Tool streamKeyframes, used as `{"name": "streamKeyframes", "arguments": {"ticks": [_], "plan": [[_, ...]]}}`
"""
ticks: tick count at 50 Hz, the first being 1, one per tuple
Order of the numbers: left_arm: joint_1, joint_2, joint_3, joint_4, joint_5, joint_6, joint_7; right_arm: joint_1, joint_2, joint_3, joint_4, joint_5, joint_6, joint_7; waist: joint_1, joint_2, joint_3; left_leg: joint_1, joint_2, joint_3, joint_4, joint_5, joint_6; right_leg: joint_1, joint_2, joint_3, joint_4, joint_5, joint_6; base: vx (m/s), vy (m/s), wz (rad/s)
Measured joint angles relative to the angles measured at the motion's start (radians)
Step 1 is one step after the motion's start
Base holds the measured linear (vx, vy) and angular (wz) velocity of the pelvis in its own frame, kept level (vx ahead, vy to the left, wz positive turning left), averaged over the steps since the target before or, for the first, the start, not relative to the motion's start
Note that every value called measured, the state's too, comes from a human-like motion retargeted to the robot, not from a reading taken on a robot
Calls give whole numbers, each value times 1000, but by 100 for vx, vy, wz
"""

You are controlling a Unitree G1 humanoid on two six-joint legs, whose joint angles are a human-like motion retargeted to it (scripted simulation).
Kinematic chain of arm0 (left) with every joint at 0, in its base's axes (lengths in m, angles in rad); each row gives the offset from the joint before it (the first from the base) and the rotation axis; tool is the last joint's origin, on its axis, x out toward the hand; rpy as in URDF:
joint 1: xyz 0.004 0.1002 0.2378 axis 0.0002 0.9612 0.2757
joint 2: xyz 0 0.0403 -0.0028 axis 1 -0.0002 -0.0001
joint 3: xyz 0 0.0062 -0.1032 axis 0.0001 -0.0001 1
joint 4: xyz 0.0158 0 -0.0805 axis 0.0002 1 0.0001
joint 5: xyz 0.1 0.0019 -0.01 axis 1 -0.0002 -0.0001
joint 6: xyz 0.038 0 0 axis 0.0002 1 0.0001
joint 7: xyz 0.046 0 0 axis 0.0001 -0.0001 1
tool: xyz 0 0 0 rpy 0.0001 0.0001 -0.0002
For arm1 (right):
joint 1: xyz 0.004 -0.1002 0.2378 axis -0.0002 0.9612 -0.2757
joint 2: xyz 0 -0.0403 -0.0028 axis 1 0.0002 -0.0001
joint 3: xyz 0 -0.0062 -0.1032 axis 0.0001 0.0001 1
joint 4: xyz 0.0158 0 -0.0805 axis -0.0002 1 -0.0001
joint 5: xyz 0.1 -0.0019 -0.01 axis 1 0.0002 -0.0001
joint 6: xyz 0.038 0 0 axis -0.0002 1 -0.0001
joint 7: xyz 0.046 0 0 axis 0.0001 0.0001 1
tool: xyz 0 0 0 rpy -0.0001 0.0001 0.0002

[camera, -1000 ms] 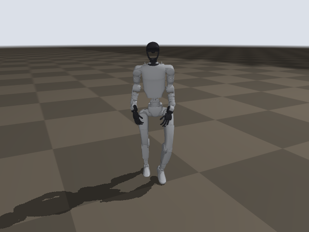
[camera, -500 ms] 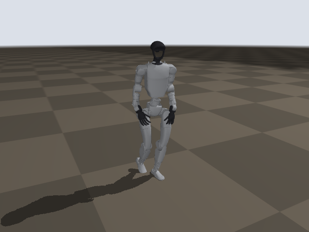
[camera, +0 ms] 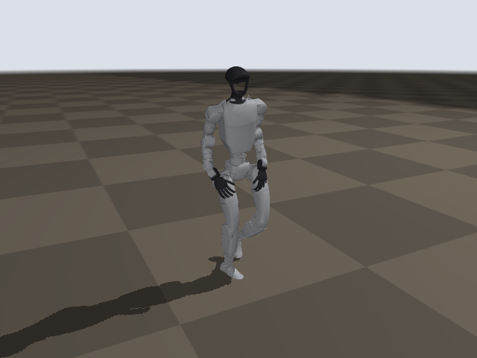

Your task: Walk run

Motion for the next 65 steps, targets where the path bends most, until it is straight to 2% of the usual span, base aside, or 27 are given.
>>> {"name": "streamKeyframes", "arguments": {"ticks": [4,8,10,12,14,15,16,17,20,23,27,30,31,33,35,37,38,40,42,45,50,53,55,58,60,63,65], "plan": [[10,-11,-20,-66,22,-43,132,16,-7,6,44,-20,92,120,96,-57,13,-154,-18,64,-277,-159,109,182,2,-44,-160,177,-12,144,-39,-33],[-13,-2,-10,-78,25,-43,161,43,0,19,54,-28,128,165,197,-100,18,-169,-68,79,-759,-248,205,361,-1,-154,-272,467,47,135,-33,-48],[-39,-5,0,-56,-9,-27,130,48,5,29,59,-14,125,108,219,-122,19,-145,-84,58,-904,-277,195,420,-14,-178,-259,597,101,172,-38,-42],[-55,-1,12,-38,-52,-16,73,46,18,33,56,13,97,79,228,-131,28,-123,-77,57,-892,-230,258,437,-2,-115,-144,710,196,157,-49,-35],[-45,10,8,-34,-109,-11,15,45,33,30,54,34,73,85,138,-161,32,-85,-136,50,-757,-354,343,364,12,-119,176,731,299,200,-49,120],[-26,16,-1,-38,-140,-5,-6,49,42,25,56,35,62,104,74,-167,32,-70,-178,-7,-664,-419,343,326,38,-128,348,731,330,151,-26,114],[-24,14,25,-39,-154,-4,-12,34,55,20,41,15,70,144,35,-137,42,-72,-180,-99,-608,-462,313,283,73,-136,422,731,306,125,-28,36],[-23,14,46,-40,-167,1,-20,20,70,8,23,-3,86,184,5,-101,48,-64,-152,-149,-566,-505,288,233,109,-143,482,715,281,120,-40,-61],[-9,-3,56,-31,-195,52,-32,2,119,-57,-50,-26,132,233,20,-9,25,51,23,-33,-578,-604,235,68,169,-110,541,552,201,130,-36,-112],[8,-24,47,0,-223,34,-21,29,130,-53,-104,60,55,110,-20,21,28,189,15,-28,-701,-549,186,-97,122,-93,444,359,198,146,-28,-6],[36,-29,2,54,-215,3,-34,62,116,-53,-128,139,-39,-6,-143,57,30,393,-28,-40,-867,-260,122,-183,-5,-146,46,275,241,141,-23,105],[25,-29,-16,120,-227,30,-18,54,101,-69,-132,197,-46,-38,-201,71,30,540,-18,5,-939,18,65,-163,-25,-60,-244,176,266,153,-37,67],[11,-27,-24,138,-256,20,-31,45,95,-74,-132,218,-36,-25,-211,80,29,575,-7,-2,-935,98,22,-156,-38,-71,-278,198,265,157,-42,48],[-21,-11,-32,149,-303,-17,-69,19,76,-80,-140,248,-17,34,-232,93,35,612,0,-58,-880,250,-94,-137,-29,-56,-254,303,177,173,-49,36],[-30,23,-27,111,-304,-56,-101,-1,50,-59,-158,259,2,114,-236,127,42,546,-13,-111,-654,330,-181,-161,0,-126,-77,212,22,147,-37,-11],[3,47,-38,85,-222,-80,-96,16,42,-38,-142,241,7,153,-210,173,41,463,53,-141,-348,328,-181,-93,121,-18,20,73,-17,174,-68,14],[-6,44,-36,78,-170,-81,-91,2,35,-66,-122,227,2,180,-192,154,24,414,-29,-237,-281,324,-180,-76,64,-70,47,50,-17,162,-59,52],[-14,14,-4,63,-112,-39,-92,-15,25,-61,-89,200,25,220,-140,76,-8,286,-34,-125,-130,179,-83,8,38,-55,23,29,-48,134,-54,1],[-3,-35,41,45,-102,-47,-84,-20,25,-48,-51,162,49,247,-81,31,-21,167,-22,-67,-95,35,-3,99,41,-25,-39,66,-41,150,-50,-48],[21,-64,52,11,-138,-98,-6,-24,10,-41,0,131,40,239,14,-42,-19,-2,-23,20,-202,-117,118,212,18,-40,-141,265,-1,144,-42,-61],[2,-50,79,-34,-196,-128,65,18,-5,-7,59,68,-18,212,189,-127,-13,-78,-71,94,-794,-270,230,394,4,-75,-248,657,158,146,-42,-95],[-32,-11,69,-73,-237,-125,27,40,2,15,85,56,-18,172,254,-202,44,-60,-126,65,-946,-275,231,449,-51,-62,-41,731,308,156,-44,-67],[-62,31,48,-98,-225,-100,-2,30,32,16,102,127,-7,164,202,-234,71,-39,-157,131,-861,-317,343,421,-36,-33,223,731,414,181,-61,126],[-36,74,48,-91,-135,-86,-1,10,84,1,127,175,-4,222,32,-184,62,-55,-232,-193,-563,-473,256,323,184,-43,478,731,399,185,-59,138],[-49,79,86,-58,-114,-69,0,-37,88,-12,109,125,32,257,-37,-78,60,2,-20,-100,-504,-568,220,195,278,-73,524,636,341,136,-58,-51],[-46,37,45,9,-203,-64,-7,-27,71,-19,27,43,31,225,1,-20,45,141,41,-42,-596,-583,166,26,227,-56,517,409,259,146,-41,-129],[-38,13,29,43,-276,-91,6,-2,57,-19,-25,38,-6,138,-34,10,42,250,38,-20,-716,-476,149,-78,160,-71,408,312,242,132,-27,-3]]}}
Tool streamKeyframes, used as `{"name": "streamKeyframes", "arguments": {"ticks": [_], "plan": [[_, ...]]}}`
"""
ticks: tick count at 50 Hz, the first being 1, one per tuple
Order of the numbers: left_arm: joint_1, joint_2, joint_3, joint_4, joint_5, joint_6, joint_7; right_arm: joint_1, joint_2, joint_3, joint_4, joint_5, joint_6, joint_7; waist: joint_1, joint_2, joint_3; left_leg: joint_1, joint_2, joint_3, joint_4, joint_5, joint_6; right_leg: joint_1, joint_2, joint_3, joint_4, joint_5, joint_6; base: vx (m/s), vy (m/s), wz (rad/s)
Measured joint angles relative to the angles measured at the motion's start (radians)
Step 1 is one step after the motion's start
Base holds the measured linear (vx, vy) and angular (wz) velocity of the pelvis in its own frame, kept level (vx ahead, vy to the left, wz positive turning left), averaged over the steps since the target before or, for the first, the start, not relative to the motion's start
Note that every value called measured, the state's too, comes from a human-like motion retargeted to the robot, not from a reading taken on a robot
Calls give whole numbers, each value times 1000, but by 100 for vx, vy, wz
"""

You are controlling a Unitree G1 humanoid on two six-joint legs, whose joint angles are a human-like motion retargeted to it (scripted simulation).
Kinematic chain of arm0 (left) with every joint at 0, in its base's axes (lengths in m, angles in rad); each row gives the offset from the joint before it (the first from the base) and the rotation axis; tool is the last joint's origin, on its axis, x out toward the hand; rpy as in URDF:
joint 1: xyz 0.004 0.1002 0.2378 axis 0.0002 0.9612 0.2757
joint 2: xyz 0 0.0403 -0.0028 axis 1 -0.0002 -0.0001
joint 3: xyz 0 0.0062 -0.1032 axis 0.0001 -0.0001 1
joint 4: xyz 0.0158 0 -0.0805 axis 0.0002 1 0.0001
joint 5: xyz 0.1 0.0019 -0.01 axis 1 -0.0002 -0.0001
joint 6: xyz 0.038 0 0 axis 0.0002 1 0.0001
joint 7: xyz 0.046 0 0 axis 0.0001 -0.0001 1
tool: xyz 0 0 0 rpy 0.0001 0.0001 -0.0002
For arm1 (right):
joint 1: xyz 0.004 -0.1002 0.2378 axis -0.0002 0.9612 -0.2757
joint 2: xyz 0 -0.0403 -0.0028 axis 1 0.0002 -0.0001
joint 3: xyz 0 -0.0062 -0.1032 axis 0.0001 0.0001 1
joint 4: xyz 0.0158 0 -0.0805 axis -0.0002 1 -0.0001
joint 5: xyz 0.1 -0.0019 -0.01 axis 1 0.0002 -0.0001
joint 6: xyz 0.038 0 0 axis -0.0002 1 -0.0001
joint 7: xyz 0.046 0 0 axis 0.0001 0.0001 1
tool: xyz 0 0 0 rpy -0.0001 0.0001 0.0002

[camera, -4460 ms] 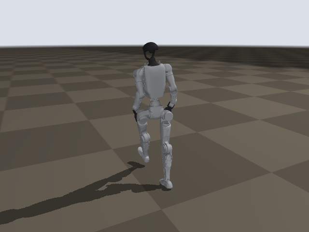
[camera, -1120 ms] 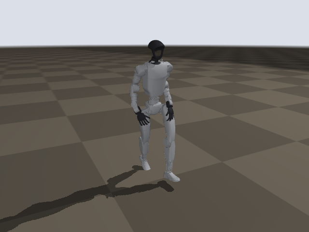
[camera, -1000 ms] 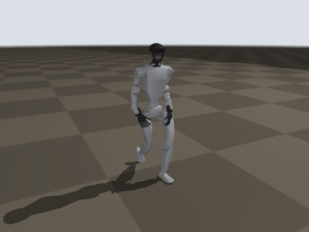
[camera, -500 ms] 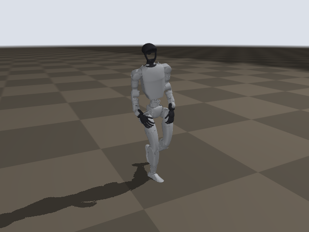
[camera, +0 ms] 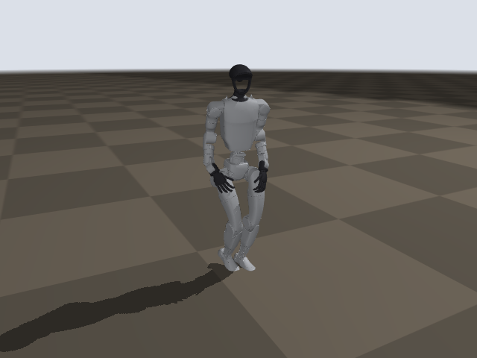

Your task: Walk run

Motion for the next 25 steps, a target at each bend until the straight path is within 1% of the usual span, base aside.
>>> {"name": "streamKeyframes", "arguments": {"ticks": [3,4,5,6,7,8,9,10,12,13,14,15,17,18,20,22,23,25], "plan": [[36,-7,-34,5,-31,-40,23,33,-8,-24,-44,51,-79,-101,-103,36,-20,147,8,57,-137,304,-62,-93,-164,-99,-304,-79,8,147,-34,81],[47,2,-42,-4,-19,-46,26,35,-12,-33,-52,78,-103,-119,-134,40,-23,191,6,66,-164,407,-82,-106,-195,-102,-406,-113,-5,152,-47,75],[58,12,-48,-15,-2,-50,28,34,-15,-43,-59,105,-125,-135,-163,43,-23,234,1,76,-186,510,-100,-112,-215,-89,-507,-152,-24,139,-45,34],[64,23,-47,-27,23,-39,29,25,-18,-49,-61,129,-134,-143,-174,48,-21,266,5,81,-189,597,-132,-104,-204,-25,-579,-181,-37,137,-47,-6],[70,31,-44,-37,49,-25,29,15,-23,-52,-64,149,-137,-148,-178,48,-17,296,8,92,-180,679,-170,-93,-198,29,-629,-183,-55,157,-59,-61],[73,35,-38,-47,76,-5,26,2,-28,-50,-67,161,-129,-145,-169,38,-8,321,8,115,-149,751,-221,-79,-200,62,-635,-131,-86,166,-61,-75],[79,36,-33,-52,90,11,23,-3,-33,-45,-75,168,-118,-133,-163,39,8,321,25,119,-52,787,-257,-70,-193,34,-591,-109,-142,154,-50,-74],[86,36,-29,-56,99,25,21,-5,-38,-38,-86,172,-105,-117,-159,46,28,307,51,113,79,806,-284,-64,-182,-26,-523,-102,-211,152,-50,-68],[121,15,19,-31,83,6,19,15,-43,6,-86,161,-88,-73,-148,73,25,203,66,41,392,790,-255,-30,-95,14,-361,-232,-269,184,-68,-35],[125,0,26,-6,80,-8,17,16,-39,-6,-63,151,-84,-54,-131,76,6,145,47,12,488,742,-213,-15,-92,31,-316,-286,-272,180,-57,38],[117,-17,32,11,71,-14,8,8,-37,-27,-41,147,-75,-26,-110,74,-9,67,15,-33,587,668,-209,6,-96,32,-296,-324,-273,157,-41,69],[103,-34,38,23,60,-15,-4,-5,-35,-53,-19,147,-64,5,-86,68,-22,-20,-23,-86,689,582,-225,30,-103,26,-290,-353,-273,139,-37,23],[99,-65,52,9,49,-20,-14,-7,-41,-29,19,135,-36,40,-33,18,-44,-131,-51,-41,695,441,-166,117,-112,39,-341,-344,-293,141,-43,-25],[97,-67,51,-7,46,-27,-4,-9,-46,-19,39,128,-24,49,-10,1,-46,-192,-49,-22,673,374,-115,163,-108,45,-373,-323,-294,148,-45,-18],[90,-65,43,-46,52,-40,57,-18,-54,-8,79,114,-9,49,47,-44,-43,-306,-52,20,578,281,-47,248,-117,18,-462,-194,-280,152,-46,-25],[79,-56,45,-86,54,-62,106,-16,-58,4,111,79,-15,50,138,-102,-46,-374,-81,71,364,240,2,338,-152,-20,-549,1,-228,153,-48,-82],[70,-47,44,-100,52,-76,111,-11,-57,5,122,58,-23,55,174,-122,-48,-391,-90,97,230,218,36,382,-153,-13,-582,101,-189,152,-44,-67],[48,-25,39,-119,40,-85,99,1,-53,6,137,26,-37,49,236,-151,-45,-387,-110,128,-40,157,86,459,-148,-28,-626,310,-89,156,-42,-58]]}}
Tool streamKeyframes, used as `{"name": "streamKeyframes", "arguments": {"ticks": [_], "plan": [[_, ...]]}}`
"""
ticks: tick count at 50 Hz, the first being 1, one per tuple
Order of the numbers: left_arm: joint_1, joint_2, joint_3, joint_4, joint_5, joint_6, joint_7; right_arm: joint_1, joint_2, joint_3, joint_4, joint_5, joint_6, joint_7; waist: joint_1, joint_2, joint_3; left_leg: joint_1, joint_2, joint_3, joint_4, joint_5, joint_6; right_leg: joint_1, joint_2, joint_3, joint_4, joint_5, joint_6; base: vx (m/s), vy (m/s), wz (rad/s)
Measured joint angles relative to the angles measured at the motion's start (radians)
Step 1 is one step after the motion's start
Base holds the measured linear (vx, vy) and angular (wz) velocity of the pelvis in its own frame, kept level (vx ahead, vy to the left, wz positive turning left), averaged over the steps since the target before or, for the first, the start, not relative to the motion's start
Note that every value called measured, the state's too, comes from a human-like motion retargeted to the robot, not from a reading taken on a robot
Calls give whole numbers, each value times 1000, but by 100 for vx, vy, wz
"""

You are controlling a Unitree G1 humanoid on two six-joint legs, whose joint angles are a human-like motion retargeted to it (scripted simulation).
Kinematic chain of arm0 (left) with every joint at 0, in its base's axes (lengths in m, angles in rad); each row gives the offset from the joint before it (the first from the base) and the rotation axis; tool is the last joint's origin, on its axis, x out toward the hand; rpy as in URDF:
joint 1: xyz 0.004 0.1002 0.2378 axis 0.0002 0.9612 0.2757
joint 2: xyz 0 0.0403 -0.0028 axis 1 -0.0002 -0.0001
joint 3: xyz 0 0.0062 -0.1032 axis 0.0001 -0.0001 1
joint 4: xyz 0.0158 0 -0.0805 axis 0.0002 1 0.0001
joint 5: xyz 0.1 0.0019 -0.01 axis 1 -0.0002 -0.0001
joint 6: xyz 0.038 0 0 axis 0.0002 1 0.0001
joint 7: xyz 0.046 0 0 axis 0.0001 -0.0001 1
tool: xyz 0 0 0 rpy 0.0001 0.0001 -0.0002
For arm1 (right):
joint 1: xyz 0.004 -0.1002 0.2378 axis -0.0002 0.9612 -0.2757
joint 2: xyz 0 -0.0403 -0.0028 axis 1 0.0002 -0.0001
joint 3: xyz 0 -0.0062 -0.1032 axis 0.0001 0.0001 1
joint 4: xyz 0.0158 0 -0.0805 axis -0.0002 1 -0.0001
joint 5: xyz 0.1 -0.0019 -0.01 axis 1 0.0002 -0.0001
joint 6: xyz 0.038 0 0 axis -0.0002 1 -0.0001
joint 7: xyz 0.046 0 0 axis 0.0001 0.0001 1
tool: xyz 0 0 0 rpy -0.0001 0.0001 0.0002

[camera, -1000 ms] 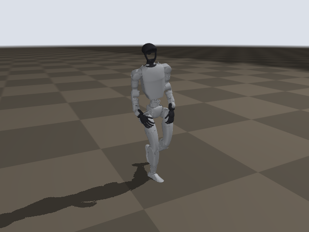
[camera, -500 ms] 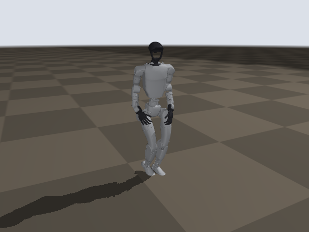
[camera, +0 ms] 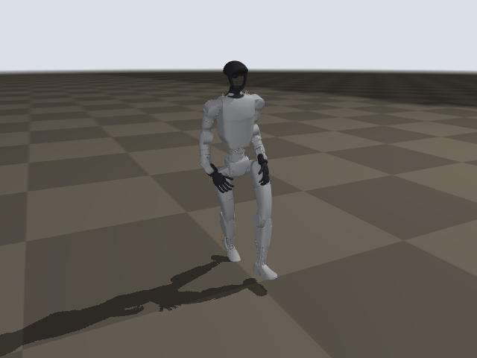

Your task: Walk run

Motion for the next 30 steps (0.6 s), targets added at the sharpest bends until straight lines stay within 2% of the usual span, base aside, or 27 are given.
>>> {"name": "streamKeyframes", "arguments": {"ticks": [2,3,5,6,7,8,9,10,13,15,20,22,23,25,26,27,28,29,30], "plan": [[-29,20,-11,-11,-13,20,-30,12,9,3,8,-9,0,-46,59,-42,31,28,-59,-51,-162,-39,-17,47,-39,-9,84,109,128,147,-43,-47],[-50,33,-21,-13,-16,33,-47,13,19,-2,14,-2,7,-77,57,-53,54,56,-95,-102,-194,-49,-45,48,-47,-6,208,109,193,145,-51,27],[-89,60,-26,-14,-5,61,-81,1,36,0,24,48,6,-108,40,-58,97,84,-100,-89,-140,74,10,26,-7,6,461,109,270,147,-69,68],[-94,74,-23,-12,3,74,-98,-4,40,11,25,71,-9,-98,-9,-68,85,90,-104,-65,-50,-1,59,-9,10,-29,562,109,270,171,-73,83],[-90,84,-23,-5,12,85,-113,-5,47,21,31,83,-21,-87,-44,-60,70,94,-112,-119,32,-66,76,-36,55,-40,622,109,260,209,-56,45],[-72,89,-31,16,20,91,-120,2,58,33,44,71,-28,-74,-55,-18,52,93,-127,-327,95,-110,28,-49,156,-4,600,109,230,208,-48,-30],[-74,86,5,45,24,88,-133,-3,54,41,44,54,-19,-53,-84,10,50,95,-70,-322,168,-163,8,-99,179,2,660,42,198,188,-49,-84],[-85,79,63,78,24,78,-148,-14,42,49,37,33,-1,-29,-122,32,57,97,24,-209,247,-221,0,-168,164,-7,762,-59,165,147,-45,-93],[-74,44,34,134,-36,94,-147,-8,41,21,-27,26,-1,6,-132,105,20,243,85,-165,171,-277,-37,-342,135,-3,757,-249,53,134,-25,-74],[-64,43,6,158,-72,74,-123,15,31,10,-82,62,-36,-27,-173,127,14,341,71,-157,83,-213,-61,-441,82,5,656,-336,39,150,-30,21],[-22,72,-77,182,-21,43,-107,65,38,-51,-159,105,-108,-164,-315,172,-1,591,62,-129,-116,270,-188,-540,-61,-8,141,-425,45,146,-29,77],[-20,88,-90,181,10,73,-113,62,44,-68,-154,115,-115,-219,-330,184,1,669,85,-95,-131,438,-263,-521,-44,118,-10,-493,27,153,-47,-5],[-24,87,-88,182,14,96,-114,54,45,-69,-145,116,-116,-241,-314,176,3,699,82,-79,-114,509,-318,-508,-54,144,-44,-494,14,148,-47,-40],[-36,90,-102,177,-5,107,-132,48,43,-68,-138,115,-117,-252,-326,141,28,722,33,-152,3,632,-404,-480,-85,136,5,-336,22,125,-33,-3],[-30,102,-98,163,-11,99,-148,63,36,-45,-145,129,-118,-230,-318,150,21,664,40,-159,173,642,-411,-482,-82,41,85,-384,-59,167,-54,-6],[-20,110,-88,155,-5,89,-164,79,31,-20,-149,142,-118,-207,-309,157,13,614,44,-163,319,643,-403,-471,-57,22,157,-441,-115,217,-87,-33],[-2,111,-69,155,25,75,-179,100,28,9,-145,154,-115,-182,-296,161,5,579,44,-160,415,624,-366,-436,12,156,214,-513,-121,193,-80,19],[-12,107,-50,157,61,66,-183,89,30,-11,-129,159,-111,-141,-288,163,9,509,62,-181,543,553,-346,-420,10,134,255,-555,-123,157,-62,91],[-35,102,-31,161,100,59,-180,62,35,-57,-106,161,-107,-90,-282,164,19,420,88,-215,687,456,-333,-414,-26,36,288,-581,-125,128,-38,55]]}}
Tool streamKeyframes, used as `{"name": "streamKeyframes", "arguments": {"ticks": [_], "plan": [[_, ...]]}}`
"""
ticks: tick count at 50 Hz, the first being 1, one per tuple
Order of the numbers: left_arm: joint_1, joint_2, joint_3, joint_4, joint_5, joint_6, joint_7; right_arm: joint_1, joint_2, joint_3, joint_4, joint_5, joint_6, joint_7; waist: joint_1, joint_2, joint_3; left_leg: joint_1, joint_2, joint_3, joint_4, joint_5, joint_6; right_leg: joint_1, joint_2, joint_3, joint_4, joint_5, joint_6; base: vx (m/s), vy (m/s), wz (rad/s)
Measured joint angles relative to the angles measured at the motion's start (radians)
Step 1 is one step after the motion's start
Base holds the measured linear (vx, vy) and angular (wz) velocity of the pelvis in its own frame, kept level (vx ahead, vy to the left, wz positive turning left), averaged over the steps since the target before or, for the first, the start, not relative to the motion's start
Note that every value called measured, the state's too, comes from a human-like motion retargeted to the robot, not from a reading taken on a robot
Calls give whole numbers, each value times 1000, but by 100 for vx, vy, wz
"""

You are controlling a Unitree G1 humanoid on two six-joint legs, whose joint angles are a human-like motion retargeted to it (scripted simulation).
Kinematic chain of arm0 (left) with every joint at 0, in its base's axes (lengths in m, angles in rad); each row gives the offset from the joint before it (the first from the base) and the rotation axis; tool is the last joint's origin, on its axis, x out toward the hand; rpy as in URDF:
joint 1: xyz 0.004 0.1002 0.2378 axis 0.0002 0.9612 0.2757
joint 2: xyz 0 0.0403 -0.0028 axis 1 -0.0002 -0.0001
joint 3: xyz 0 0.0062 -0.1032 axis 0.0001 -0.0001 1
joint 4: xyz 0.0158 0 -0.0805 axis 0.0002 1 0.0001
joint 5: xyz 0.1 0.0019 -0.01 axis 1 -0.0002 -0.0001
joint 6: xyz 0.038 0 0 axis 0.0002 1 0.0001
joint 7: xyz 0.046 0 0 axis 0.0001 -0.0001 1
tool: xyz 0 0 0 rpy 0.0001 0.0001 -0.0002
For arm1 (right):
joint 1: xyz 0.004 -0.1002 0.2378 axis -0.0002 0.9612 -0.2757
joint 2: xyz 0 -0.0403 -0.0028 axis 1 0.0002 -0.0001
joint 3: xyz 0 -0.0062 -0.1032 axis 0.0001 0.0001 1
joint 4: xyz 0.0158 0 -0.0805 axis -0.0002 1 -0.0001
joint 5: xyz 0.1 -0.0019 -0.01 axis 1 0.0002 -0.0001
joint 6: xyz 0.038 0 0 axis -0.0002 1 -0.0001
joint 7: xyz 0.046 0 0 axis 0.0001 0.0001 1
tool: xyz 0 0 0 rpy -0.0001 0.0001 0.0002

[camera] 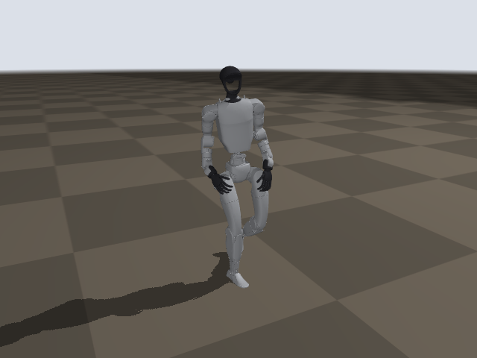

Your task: Walk run

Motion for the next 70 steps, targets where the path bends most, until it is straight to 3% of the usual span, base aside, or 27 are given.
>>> {"name": "streamKeyframes", "arguments": {"ticks": [3,7,11,13,15,17,18,19,21,23,25,30,34,35,37,38,40,42,47,53,57,58,60,62,65,67,70], "plan": [[5,-36,11,-21,-5,16,58,-29,-6,-10,74,-16,111,62,91,-56,-41,-143,-8,109,-32,-132,118,129,32,78,-80,4,-39,132,-31,-44],[21,-47,3,-71,-23,-5,138,-45,-13,-7,152,-31,131,134,191,-121,-36,-294,-38,186,-314,-296,238,290,-3,-28,-222,260,23,138,-33,-23],[-3,-43,15,-88,-102,-30,128,-19,-24,15,140,-71,89,109,313,-168,-33,-318,-134,151,-776,-405,318,442,3,-74,-294,549,167,148,-35,-50],[-34,-34,17,-96,-137,-45,99,-17,-12,1,124,-118,88,41,347,-168,-20,-297,-124,180,-903,-441,242,497,18,-83,-266,656,276,121,-32,-31],[-52,-20,2,-116,-128,-38,93,-18,-3,1,109,-136,81,-12,361,-192,12,-278,-122,288,-881,-361,389,494,10,-51,-63,690,394,148,-59,9],[-67,20,-15,-136,-65,-9,132,-29,14,21,108,-134,88,-14,287,-219,0,-274,-122,253,-692,-516,441,430,60,-97,194,690,395,198,-87,98],[-50,30,-29,-130,-14,11,168,-12,30,39,117,-143,97,1,250,-202,-7,-280,-201,69,-594,-576,441,413,137,-66,290,690,395,192,-24,93],[-59,38,4,-111,44,19,186,-16,41,37,126,-161,109,36,216,-171,-12,-297,-190,4,-523,-610,428,373,186,-35,347,657,393,154,8,43],[-85,38,57,-69,123,33,161,-35,49,26,127,-177,157,114,192,-106,-25,-277,-77,67,-465,-661,401,265,204,12,428,522,367,104,1,-51],[-88,22,18,-47,117,46,105,-26,54,12,99,-157,166,157,194,-55,-41,-176,-20,105,-517,-685,373,167,189,17,427,384,282,119,-6,-20],[-84,11,-23,-41,60,33,84,-2,36,9,58,-118,130,128,186,-29,-40,-88,-38,73,-602,-630,336,79,119,1,354,287,202,109,-9,30],[-32,10,-83,-53,39,0,67,35,44,-30,-4,-8,21,-37,83,-3,-49,109,-55,72,-767,-329,236,-23,-62,-27,-116,196,227,124,-13,92],[-8,43,-113,-62,56,-1,73,24,29,-44,-18,5,26,-75,24,-3,-44,243,-22,102,-782,-145,167,-22,-68,173,-371,69,230,112,-28,84],[-10,51,-116,-60,53,-2,77,14,21,-37,-21,-9,39,-69,19,-9,-40,265,-19,111,-754,-109,149,-16,-76,217,-391,69,244,101,-32,116],[-19,72,-128,-58,43,-9,67,2,11,-28,-32,-28,55,-27,-39,-46,-24,265,-22,89,-574,-46,78,-9,-124,137,-302,247,290,117,-46,147],[-16,87,-115,-64,43,-10,54,-1,7,-9,-38,-25,64,-3,-31,-49,-37,230,-2,110,-456,-14,25,-21,-137,40,-238,245,191,132,-66,49],[0,97,-75,-56,93,-2,48,12,12,27,-31,-21,83,28,20,-16,-32,146,62,146,-165,16,20,30,17,192,-121,124,93,129,-67,20],[-42,48,-17,-18,184,26,70,-23,17,-35,15,-15,87,90,45,2,-26,-21,58,17,60,-85,4,39,-28,59,-95,94,102,89,-22,115],[-9,-35,5,-39,79,33,96,-64,-2,-33,140,-18,139,155,109,-57,-39,-206,-36,111,-100,-294,174,177,-63,19,-206,157,88,90,0,53],[10,-30,8,-75,-41,-2,152,-78,-47,30,153,-71,82,175,256,-76,-29,-275,-108,238,-720,-423,264,345,-54,-145,-342,279,135,68,-7,21],[-6,-19,-2,-79,-53,13,138,-80,-71,45,136,-136,67,152,256,-77,-37,-221,-88,572,-941,-473,344,434,-16,-231,-329,252,139,98,-7,122],[-12,-17,-2,-73,-46,14,130,-78,-75,50,137,-151,68,155,261,-84,-44,-207,-92,627,-949,-445,417,451,-15,-238,-307,260,151,107,-31,60],[-21,-12,6,-57,-23,21,109,-79,-73,53,144,-165,79,174,284,-127,-62,-150,-53,684,-908,-497,441,492,-22,-231,-253,315,181,119,-67,11],[-25,-20,21,-39,8,32,94,-86,-52,24,159,-165,88,197,269,-128,-79,-172,-49,535,-807,-606,441,479,-12,-303,-139,481,288,96,-32,58],[-41,-36,58,-25,4,42,36,-113,-24,-9,183,-168,95,176,235,-46,-77,-210,1,354,-677,-653,441,357,117,-106,137,657,394,69,46,129],[-50,-46,29,-24,-6,69,6,-117,-26,-8,178,-135,90,155,223,33,-82,-164,25,303,-684,-659,441,280,242,59,275,546,374,76,44,181],[-48,-53,-19,-19,-18,70,-14,-94,-48,-1,146,-102,58,138,235,90,-103,-106,11,244,-738,-628,441,175,126,-18,312,403,204,61,42,157]]}}
